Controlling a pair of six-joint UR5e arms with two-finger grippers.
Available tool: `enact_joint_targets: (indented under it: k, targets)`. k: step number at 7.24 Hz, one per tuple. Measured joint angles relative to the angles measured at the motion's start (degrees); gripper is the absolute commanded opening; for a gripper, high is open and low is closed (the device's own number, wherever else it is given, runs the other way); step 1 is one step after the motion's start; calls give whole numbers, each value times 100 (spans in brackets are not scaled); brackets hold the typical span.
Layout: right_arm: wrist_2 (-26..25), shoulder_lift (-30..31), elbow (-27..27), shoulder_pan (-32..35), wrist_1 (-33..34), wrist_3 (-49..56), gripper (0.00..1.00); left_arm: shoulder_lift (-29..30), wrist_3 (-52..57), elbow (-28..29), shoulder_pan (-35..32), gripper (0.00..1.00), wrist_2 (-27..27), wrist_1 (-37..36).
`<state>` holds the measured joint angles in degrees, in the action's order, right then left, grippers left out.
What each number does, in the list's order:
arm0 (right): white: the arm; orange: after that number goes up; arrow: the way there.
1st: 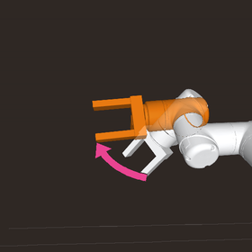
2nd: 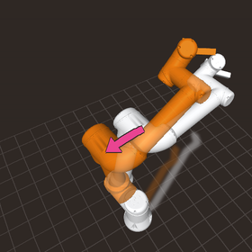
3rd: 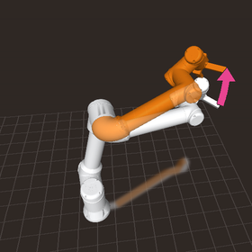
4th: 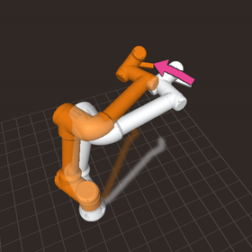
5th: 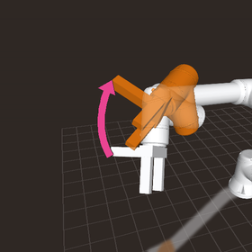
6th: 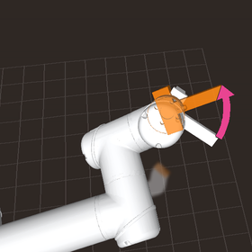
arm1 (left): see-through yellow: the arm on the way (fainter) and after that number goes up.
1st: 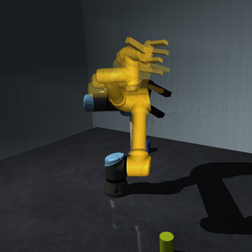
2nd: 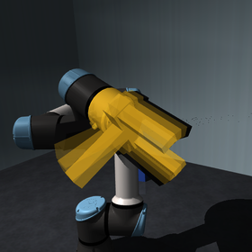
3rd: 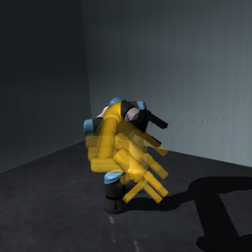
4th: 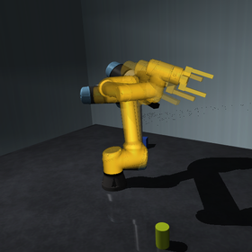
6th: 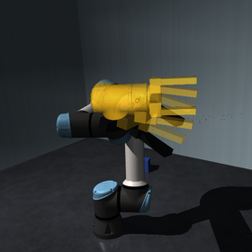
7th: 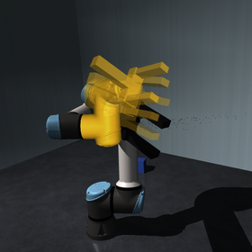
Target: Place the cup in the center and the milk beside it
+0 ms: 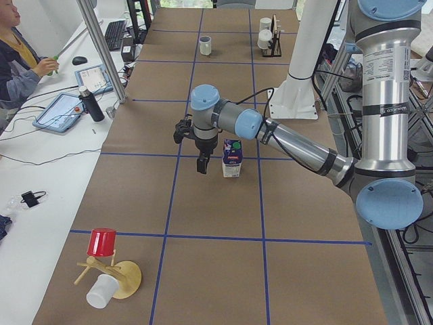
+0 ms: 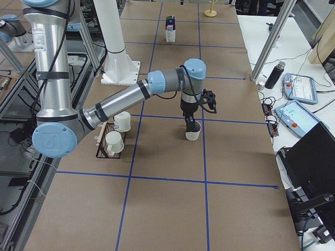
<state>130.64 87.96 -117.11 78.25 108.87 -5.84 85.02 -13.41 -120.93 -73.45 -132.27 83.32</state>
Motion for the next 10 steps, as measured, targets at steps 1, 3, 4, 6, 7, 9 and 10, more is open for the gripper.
enact_joint_targets:
  k: [1, 3, 4, 6, 7, 9, 10]
  targets:
    - [-3, 75, -77, -14, -12, 2, 100, 2, -4, -14, -2, 98, -2, 0]
    - [0, 288, -292, -74, -56, -15, 100, 14, -17, -50, -5, 98, -22, 0]
    - [24, 319, -334, -78, -58, -42, 100, 13, -24, -56, -7, 98, -38, 0]
    - [69, 327, -382, -84, -60, -70, 100, -9, -60, -111, 4, 98, -60, 0]
    - [96, 328, -384, -91, -62, -85, 100, -15, -96, -132, 19, 98, -72, -4]
    - [145, 327, -369, -97, -65, -101, 100, -20, -135, -67, 37, 98, -73, -28]
    - [220, 325, -327, -109, -69, -94, 100, -19, -249, -26, 40, 98, -73, -32]
